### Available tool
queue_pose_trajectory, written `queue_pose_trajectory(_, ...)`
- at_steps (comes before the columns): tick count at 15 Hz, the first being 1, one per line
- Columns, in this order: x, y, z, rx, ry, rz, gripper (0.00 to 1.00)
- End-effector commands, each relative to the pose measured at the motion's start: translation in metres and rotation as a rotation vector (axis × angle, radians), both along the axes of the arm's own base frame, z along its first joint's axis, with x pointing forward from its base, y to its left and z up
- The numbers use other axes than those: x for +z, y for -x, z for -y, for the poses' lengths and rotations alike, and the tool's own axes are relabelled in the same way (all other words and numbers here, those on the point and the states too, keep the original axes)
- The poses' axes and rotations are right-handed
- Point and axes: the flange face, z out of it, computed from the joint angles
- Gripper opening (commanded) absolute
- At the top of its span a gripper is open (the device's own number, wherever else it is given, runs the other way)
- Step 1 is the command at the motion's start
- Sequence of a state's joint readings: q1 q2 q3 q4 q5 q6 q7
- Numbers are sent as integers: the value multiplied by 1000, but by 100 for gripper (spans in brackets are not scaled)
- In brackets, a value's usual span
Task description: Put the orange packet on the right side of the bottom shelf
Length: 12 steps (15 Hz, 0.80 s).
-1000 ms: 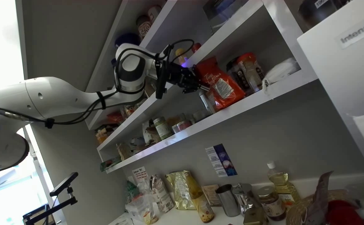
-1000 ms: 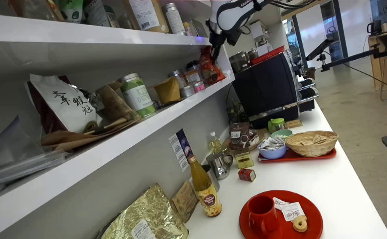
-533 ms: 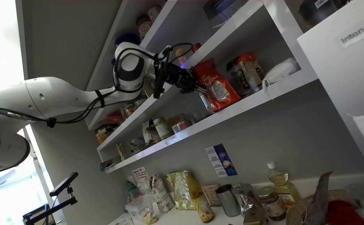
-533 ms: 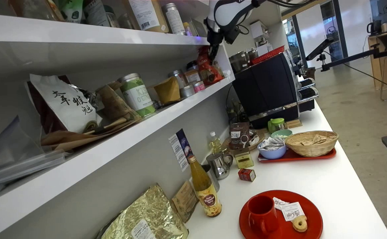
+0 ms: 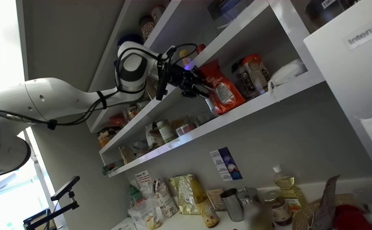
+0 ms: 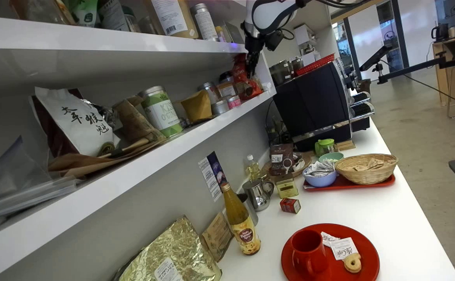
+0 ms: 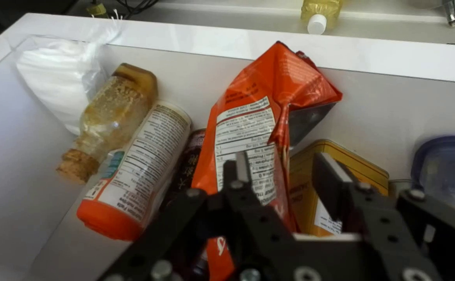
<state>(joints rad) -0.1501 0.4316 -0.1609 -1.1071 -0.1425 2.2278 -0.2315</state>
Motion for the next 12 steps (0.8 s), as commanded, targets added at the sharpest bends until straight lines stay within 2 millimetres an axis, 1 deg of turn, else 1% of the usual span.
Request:
queue_pose_trajectory(1, 4, -2, 3, -1, -15, 2, 78)
queue_pose_trajectory(2, 4, 0, 3, -14, -13, -7, 84)
queue_pose_trajectory(3, 3, 2, 3, -27, -12, -20, 93)
queue_pose_trajectory(4, 2, 7, 2, -46, -13, -38, 98)
queue_pose_trajectory(5, 2, 14, 2, -63, -13, -46, 100)
queue_pose_trajectory(7, 2, 32, -6, -84, -45, -72, 100)
queue_pose_trajectory(8, 0, 44, -13, -87, -56, -75, 100)
queue_pose_trajectory(10, 1, 63, -27, -92, -91, -91, 100)
queue_pose_trajectory(12, -5, 83, -39, -91, -133, -126, 100)
